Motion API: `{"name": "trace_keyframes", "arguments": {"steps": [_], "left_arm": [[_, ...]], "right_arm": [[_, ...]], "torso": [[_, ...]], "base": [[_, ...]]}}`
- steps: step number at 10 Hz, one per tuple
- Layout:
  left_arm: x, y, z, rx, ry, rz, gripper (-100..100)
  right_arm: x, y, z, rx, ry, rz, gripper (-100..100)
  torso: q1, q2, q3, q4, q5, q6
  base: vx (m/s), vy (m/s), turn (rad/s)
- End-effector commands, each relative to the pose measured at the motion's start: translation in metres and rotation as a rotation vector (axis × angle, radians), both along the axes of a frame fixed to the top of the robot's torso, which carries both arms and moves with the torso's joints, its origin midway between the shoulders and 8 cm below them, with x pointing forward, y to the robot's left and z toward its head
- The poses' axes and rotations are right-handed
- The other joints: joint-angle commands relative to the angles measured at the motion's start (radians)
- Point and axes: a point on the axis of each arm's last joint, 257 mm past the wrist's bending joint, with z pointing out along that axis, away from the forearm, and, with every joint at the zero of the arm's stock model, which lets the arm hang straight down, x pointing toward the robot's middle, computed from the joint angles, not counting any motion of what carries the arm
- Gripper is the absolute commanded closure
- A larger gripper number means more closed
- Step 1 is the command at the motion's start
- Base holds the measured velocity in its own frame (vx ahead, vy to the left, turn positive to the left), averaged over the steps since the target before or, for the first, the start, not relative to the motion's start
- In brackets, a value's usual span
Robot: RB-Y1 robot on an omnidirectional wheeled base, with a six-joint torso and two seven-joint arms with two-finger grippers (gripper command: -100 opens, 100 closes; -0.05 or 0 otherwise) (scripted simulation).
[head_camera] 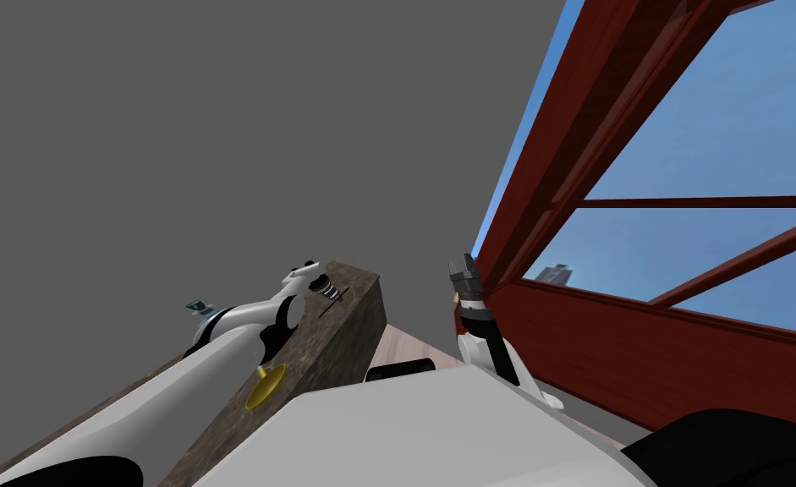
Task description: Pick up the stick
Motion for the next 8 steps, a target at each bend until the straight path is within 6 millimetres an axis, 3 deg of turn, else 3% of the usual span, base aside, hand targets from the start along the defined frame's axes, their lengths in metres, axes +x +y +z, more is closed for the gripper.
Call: {"name": "trace_keyframes", "arguments": {"steps": [1, 3, 4, 8], "left_arm": [[-0.0038, -0.0007, -0.0136, 0.002, -0.005, -0.003, -100], [-0.0031, 0.0001, -0.0126, 0.003, -0.005, -0.003, -100], [-0.0031, -0.0001, -0.0128, 0.003, -0.006, -0.003, 100], [-0.0031, -0.0006, -0.0126, 0.001, -0.005, -0.003, 100]], "right_arm": [[0.0000, 0.0000, 0.0000, 0.000, 0.000, 0.000, 0], [0.0000, 0.0000, 0.0000, 0.000, 0.000, 0.000, 0], [0.0000, 0.0000, 0.0000, 0.000, 0.000, 0.000, 0], [0.0000, 0.0000, 0.0000, 0.000, 0.000, 0.000, 0]], "torso": [[0.000, 0.000, 0.000, 0.000, 0.000, 0.000], [0.000, -0.002, -0.001, 0.000, 0.000, 0.000], [0.000, 0.000, 0.000, 0.000, 0.000, 0.000], [0.002, -0.001, -0.001, -0.001, 0.001, 0.000]], "base": [[0.054, -0.005, 0.019], [0.030, -0.006, 0.004], [0.000, 0.000, 0.000], [0.000, 0.000, 0.000]]}}
